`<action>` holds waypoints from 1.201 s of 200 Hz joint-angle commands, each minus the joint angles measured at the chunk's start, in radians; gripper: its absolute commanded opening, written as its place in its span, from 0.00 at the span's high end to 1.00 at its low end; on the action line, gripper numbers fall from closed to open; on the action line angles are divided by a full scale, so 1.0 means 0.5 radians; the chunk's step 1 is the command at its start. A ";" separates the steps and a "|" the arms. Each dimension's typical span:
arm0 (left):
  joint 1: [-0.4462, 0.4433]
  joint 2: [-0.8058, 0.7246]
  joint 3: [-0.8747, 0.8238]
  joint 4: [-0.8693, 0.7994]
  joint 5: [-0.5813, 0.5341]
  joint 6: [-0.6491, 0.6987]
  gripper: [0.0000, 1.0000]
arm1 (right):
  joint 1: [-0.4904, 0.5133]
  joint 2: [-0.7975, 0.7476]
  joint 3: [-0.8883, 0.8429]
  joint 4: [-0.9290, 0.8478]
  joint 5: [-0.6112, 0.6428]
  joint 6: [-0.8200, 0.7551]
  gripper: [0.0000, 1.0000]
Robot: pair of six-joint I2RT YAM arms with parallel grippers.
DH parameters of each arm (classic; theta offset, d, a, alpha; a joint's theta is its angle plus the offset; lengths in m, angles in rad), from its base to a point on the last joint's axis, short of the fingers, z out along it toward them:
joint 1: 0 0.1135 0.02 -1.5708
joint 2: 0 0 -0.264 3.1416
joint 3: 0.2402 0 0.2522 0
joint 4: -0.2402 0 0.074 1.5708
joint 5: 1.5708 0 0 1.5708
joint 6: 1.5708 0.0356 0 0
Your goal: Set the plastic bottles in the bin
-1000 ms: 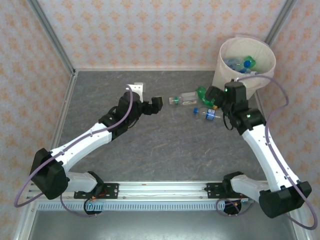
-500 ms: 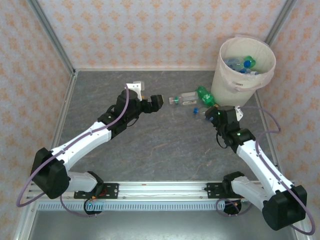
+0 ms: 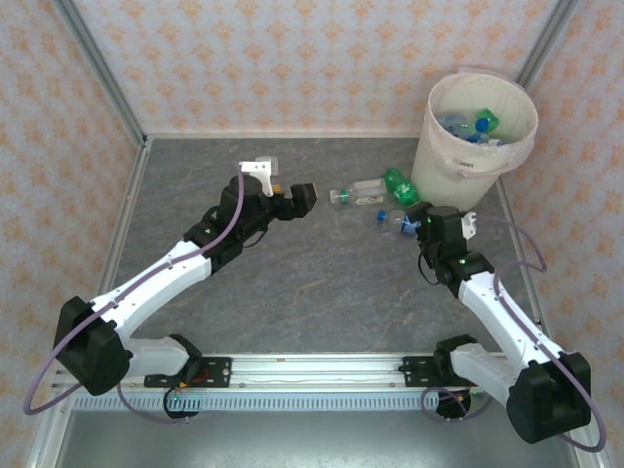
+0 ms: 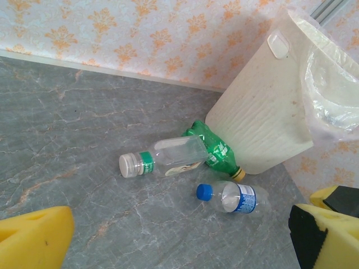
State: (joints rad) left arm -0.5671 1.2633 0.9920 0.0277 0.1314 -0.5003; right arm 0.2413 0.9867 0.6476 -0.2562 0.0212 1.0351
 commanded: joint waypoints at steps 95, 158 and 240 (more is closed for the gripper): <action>0.011 -0.127 -0.101 -0.004 0.009 0.014 0.01 | -0.149 0.180 -0.122 0.405 -0.152 0.652 0.08; 0.011 -0.151 -0.122 -0.023 -0.009 0.019 0.01 | -0.160 0.529 0.068 0.462 -0.175 0.830 0.11; 0.013 -0.184 -0.106 -0.083 -0.094 0.070 0.01 | -0.168 0.986 0.294 0.488 -0.141 0.998 0.13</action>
State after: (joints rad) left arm -0.5671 1.1988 0.9375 0.0113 0.1188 -0.4923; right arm 0.1642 1.4368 0.7338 -0.0071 -0.0830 1.4975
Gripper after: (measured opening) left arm 0.993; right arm 0.874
